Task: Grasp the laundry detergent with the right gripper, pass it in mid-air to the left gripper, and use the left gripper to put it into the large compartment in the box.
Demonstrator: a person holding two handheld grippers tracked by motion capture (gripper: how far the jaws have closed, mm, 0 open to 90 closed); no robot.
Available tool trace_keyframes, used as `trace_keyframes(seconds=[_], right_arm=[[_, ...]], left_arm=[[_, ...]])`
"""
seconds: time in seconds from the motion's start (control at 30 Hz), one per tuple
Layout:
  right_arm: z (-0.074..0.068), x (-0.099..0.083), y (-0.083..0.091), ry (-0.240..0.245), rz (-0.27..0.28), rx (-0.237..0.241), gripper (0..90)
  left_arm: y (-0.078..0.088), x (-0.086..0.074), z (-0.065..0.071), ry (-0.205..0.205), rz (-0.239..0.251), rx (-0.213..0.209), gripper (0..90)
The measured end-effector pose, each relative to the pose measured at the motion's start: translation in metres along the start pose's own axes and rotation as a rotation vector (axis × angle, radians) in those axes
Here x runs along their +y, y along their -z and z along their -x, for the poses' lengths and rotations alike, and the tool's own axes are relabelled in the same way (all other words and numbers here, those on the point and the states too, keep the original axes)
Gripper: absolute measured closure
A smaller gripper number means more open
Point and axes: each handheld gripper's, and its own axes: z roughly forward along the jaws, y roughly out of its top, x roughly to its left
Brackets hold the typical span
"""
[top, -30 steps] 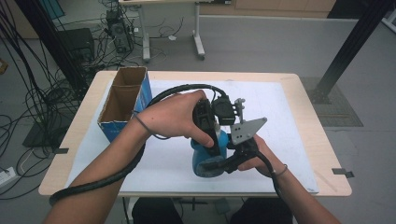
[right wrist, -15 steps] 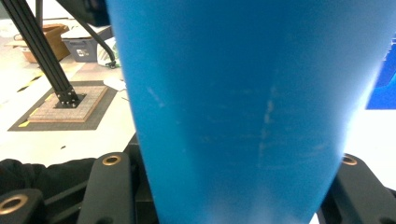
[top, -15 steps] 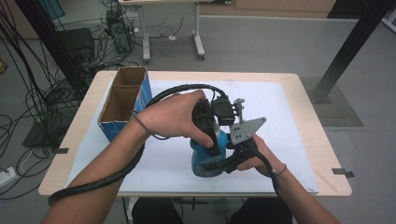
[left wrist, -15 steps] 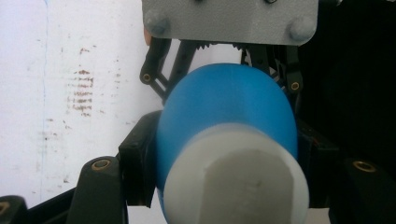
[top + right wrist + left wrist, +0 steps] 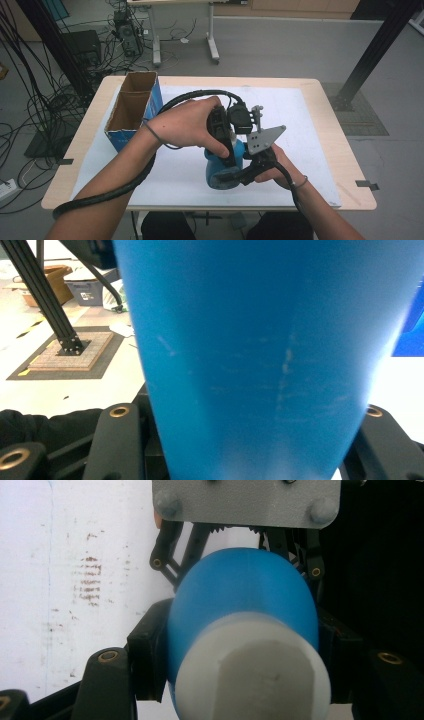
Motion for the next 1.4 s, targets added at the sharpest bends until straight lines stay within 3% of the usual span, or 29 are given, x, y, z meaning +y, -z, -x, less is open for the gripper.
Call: trace_keyframes(seconds=[0.6, 1.2, 1.4], right_arm=[[0.005, 0.0, 0.0, 0.008, -0.003, -0.007, 43.3], [0.01, -0.003, 0.0, 0.016, 0.03, -0.01, 42.3], [0.01, -0.007, 0.001, 0.004, 0.041, -0.019, 36.1]], left_arm=[[0.0, -0.001, -0.003, -0.002, 0.001, 0.021, 37.6], [0.0, 0.004, -0.006, -0.009, -0.009, 0.03, 37.7], [-0.001, 0.003, -0.007, 0.001, -0.008, 0.036, 37.7]])
